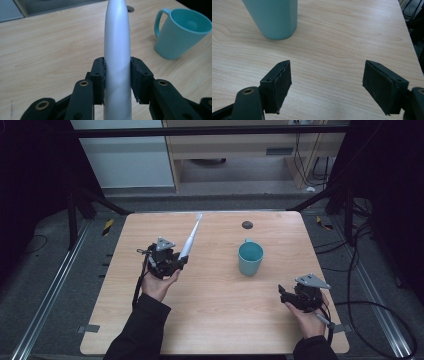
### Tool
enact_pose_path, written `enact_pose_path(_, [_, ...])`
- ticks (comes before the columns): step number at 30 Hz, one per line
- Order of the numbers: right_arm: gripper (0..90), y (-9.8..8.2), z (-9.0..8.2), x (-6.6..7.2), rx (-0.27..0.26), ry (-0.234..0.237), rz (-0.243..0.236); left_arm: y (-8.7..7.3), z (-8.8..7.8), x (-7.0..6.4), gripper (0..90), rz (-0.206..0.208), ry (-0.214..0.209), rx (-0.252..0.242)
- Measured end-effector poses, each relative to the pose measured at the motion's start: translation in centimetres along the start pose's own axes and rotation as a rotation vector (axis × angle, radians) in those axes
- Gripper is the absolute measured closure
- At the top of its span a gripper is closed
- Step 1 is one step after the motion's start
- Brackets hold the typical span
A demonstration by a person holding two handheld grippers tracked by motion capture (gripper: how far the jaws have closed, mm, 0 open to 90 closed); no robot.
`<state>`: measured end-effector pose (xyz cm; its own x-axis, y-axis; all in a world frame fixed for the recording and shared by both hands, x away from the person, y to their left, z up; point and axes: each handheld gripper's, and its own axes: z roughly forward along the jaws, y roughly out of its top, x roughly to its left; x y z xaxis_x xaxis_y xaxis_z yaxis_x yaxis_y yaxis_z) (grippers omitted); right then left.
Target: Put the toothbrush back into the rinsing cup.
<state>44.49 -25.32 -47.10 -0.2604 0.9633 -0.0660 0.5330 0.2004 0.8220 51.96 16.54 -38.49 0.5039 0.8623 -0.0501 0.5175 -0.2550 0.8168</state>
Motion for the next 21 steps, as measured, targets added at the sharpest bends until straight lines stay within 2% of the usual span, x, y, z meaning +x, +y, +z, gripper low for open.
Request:
enact_pose_path(5, [22.7, 0.0, 0.0, 0.0, -0.001, 0.001, -0.003, 1.2, 1.0, -0.3, 66.0, -0.009, 0.028, -0.057])
enact_pose_path(7, [22.7, 0.0, 0.0, 0.0, -0.002, 0.002, -0.004, 1.5, 1.5, -0.6, 66.0, 0.005, 0.055, -0.070])
enact_pose_path(8, [22.5, 0.0, 0.0, 0.0, -0.002, 0.005, -0.003, 1.9, 1.9, -0.9, 66.0, -0.002, 0.063, -0.081])
enact_pose_path(17, [22.0, 0.0, 0.1, 0.0, -0.001, 0.002, -0.006, 3.5, 3.5, -2.1, 66.1, -0.018, 0.076, -0.152])
enact_pose_path(19, [21.8, 0.0, 0.1, 0.0, -0.001, 0.001, -0.005, 3.9, 4.0, -2.5, 66.0, -0.032, 0.059, -0.166])
enact_pose_path(21, [21.7, 0.0, 0.1, 0.0, 0.000, 0.001, -0.005, 4.3, 4.6, -3.0, 66.0, -0.033, 0.058, -0.175])
